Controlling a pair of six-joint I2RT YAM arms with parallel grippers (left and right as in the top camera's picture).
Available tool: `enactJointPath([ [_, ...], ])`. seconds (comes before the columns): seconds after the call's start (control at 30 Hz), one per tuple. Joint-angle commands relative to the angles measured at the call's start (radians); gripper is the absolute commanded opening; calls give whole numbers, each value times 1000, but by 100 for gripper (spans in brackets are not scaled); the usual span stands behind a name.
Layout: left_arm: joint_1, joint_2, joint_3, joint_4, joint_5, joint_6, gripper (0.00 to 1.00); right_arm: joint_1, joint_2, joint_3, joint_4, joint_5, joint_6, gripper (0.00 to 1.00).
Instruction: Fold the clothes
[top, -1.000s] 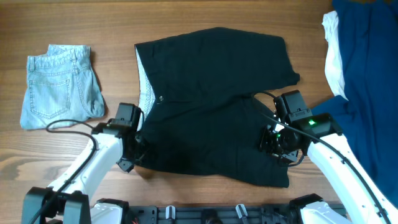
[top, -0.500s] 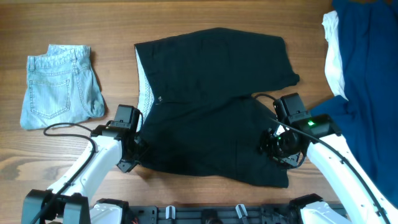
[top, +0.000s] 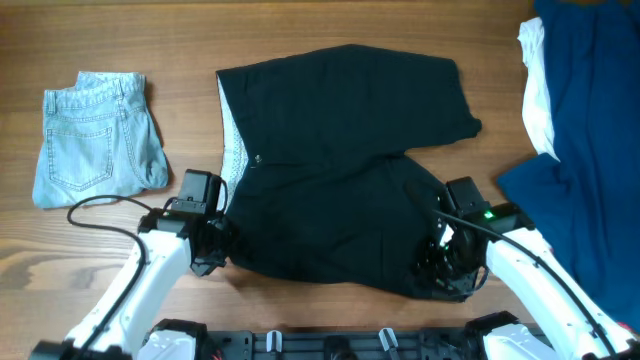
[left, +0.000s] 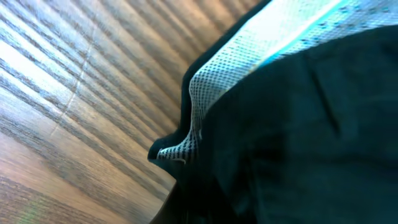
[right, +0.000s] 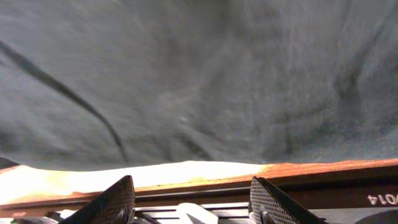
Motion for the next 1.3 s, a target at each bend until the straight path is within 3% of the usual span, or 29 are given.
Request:
enactJointPath([
  [0.0, 3, -37, -10, 0, 16, 25, 5, 5, -13, -51, 6, -36, 39, 60],
  [0.3, 3, -37, -10, -1, 16, 25, 7, 5, -13, -146, 95, -84, 97, 60],
  [0.6, 3, -37, -10, -5, 16, 25, 8, 5, -19, -158, 250, -60, 341, 56],
  [0.73, 3, -37, -10, -9, 16, 26, 9, 5, -19, -158, 330, 82, 454, 56],
  [0.93, 3, -37, -10, -11, 16, 29, 9, 5, -19, -162, 311, 102, 452, 55],
  [1.03, 3, -37, -10, -15, 16, 29, 4, 5, -19, -168, 311, 121, 451, 42],
  [1.1, 3, -37, -10, -19, 16, 38, 4, 5, -19, -168, 313, 123, 439, 29],
  [1.13, 3, -37, -10, -19, 16, 53, 4, 5, -19, -168, 317, 121, 424, 15],
  [1.2, 3, -40, -7, -31, 16, 69, 4, 5, -19, -168, 331, 117, 374, 4],
  [1.27, 3, -49, 3, -56, 12, 78, 4, 3, -19, -165, 355, 105, 289, 4],
])
